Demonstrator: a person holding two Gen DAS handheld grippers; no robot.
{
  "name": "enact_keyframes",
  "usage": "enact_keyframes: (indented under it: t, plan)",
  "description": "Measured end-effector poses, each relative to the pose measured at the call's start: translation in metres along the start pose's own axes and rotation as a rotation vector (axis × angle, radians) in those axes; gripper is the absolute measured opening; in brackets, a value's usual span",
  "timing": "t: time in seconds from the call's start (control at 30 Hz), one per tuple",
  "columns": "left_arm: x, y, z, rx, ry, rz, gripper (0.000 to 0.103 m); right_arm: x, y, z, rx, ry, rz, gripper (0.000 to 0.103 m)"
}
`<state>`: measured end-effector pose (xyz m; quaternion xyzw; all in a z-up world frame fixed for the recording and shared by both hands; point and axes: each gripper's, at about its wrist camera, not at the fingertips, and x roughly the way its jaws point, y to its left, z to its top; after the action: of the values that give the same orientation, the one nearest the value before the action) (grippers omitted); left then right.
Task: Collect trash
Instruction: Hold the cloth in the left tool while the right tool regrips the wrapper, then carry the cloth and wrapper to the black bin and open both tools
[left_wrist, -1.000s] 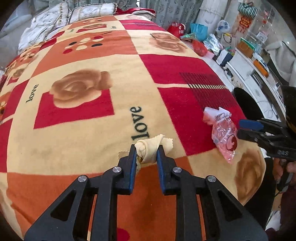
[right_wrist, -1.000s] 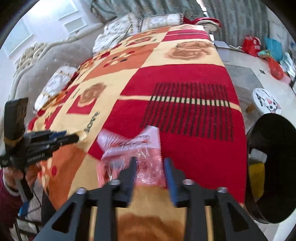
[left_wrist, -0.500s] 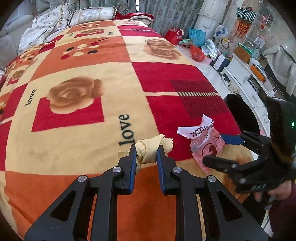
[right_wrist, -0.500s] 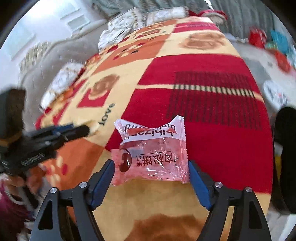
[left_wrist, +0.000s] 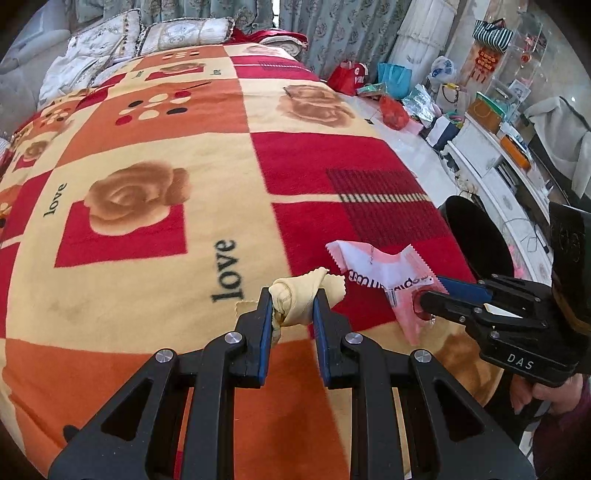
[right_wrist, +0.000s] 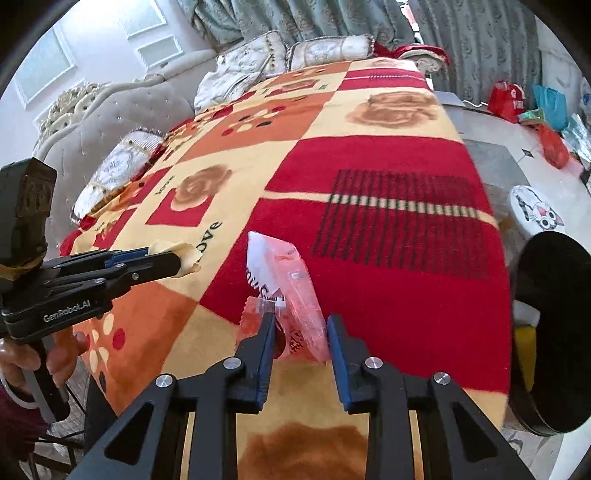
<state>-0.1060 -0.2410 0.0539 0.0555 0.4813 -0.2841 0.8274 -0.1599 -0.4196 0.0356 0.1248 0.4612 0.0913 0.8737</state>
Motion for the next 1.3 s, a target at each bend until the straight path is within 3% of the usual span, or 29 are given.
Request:
enact_keyframes:
  t: [0.63,1.1,1.3]
  plan:
    - [-0.004,-0.067,0.019,0.080,-0.052,-0.003,0.018,-0.066,-0.052,-0.009,0.129,-0.121,-0.036,0.021]
    - [0.020,-0.154,0.047,0.165,-0.057,-0.081,0.018,-0.120,-0.125,-0.022,0.266,-0.199,-0.157,0.021]
    - [0.040,-0.189,0.062,0.169,-0.029,-0.147,0.018,-0.133,-0.160,-0.030,0.338,-0.218,-0.211,0.021]
